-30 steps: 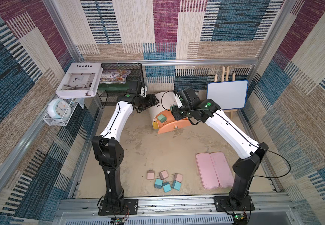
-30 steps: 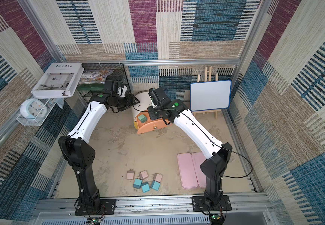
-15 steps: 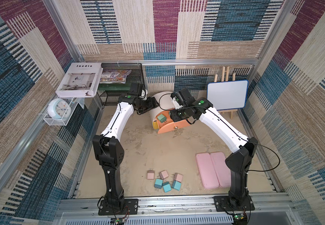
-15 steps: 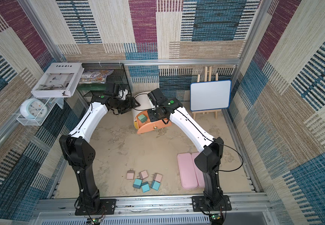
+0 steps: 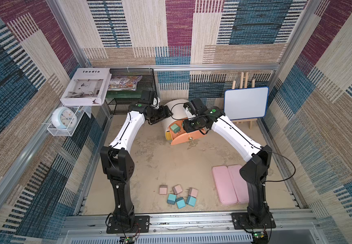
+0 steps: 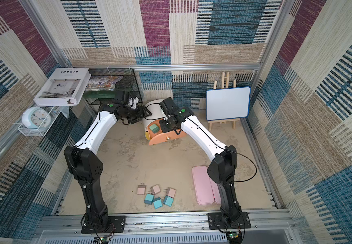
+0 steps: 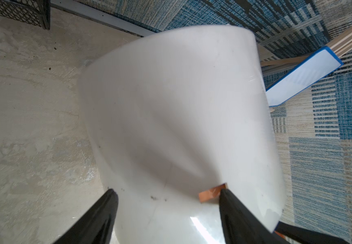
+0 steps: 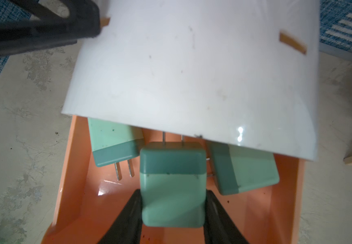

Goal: Place the plugs into the drawer by color
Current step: Place the plug in the drawer.

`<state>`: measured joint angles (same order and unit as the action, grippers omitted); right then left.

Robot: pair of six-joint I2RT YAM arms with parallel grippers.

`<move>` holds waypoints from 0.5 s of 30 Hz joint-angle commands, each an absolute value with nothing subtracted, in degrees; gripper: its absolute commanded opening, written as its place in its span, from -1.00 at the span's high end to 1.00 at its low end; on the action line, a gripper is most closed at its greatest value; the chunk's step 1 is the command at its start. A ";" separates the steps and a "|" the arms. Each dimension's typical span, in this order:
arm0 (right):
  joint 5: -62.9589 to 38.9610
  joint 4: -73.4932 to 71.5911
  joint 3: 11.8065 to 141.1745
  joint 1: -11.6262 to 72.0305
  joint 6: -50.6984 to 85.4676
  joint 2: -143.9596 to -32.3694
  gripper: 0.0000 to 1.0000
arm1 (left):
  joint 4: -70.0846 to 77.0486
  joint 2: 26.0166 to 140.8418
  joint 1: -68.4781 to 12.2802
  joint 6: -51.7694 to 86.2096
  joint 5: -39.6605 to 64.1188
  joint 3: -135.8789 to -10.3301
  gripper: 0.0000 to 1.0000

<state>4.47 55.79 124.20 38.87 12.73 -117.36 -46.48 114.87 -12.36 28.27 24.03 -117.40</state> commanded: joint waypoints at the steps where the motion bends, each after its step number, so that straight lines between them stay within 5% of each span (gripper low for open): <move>1: 4.93 54.90 125.36 38.85 11.98 -118.35 0.17 | -46.93 114.47 -12.48 27.69 24.48 -117.29 -0.58; 15: 5.23 53.31 125.77 38.42 9.32 -118.42 -0.19 | -47.02 114.34 -12.50 27.12 24.42 -117.07 -0.57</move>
<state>4.71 54.26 125.34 38.52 10.24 -119.24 -46.37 114.78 -12.38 28.23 24.03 -117.21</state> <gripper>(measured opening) 0.589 0.784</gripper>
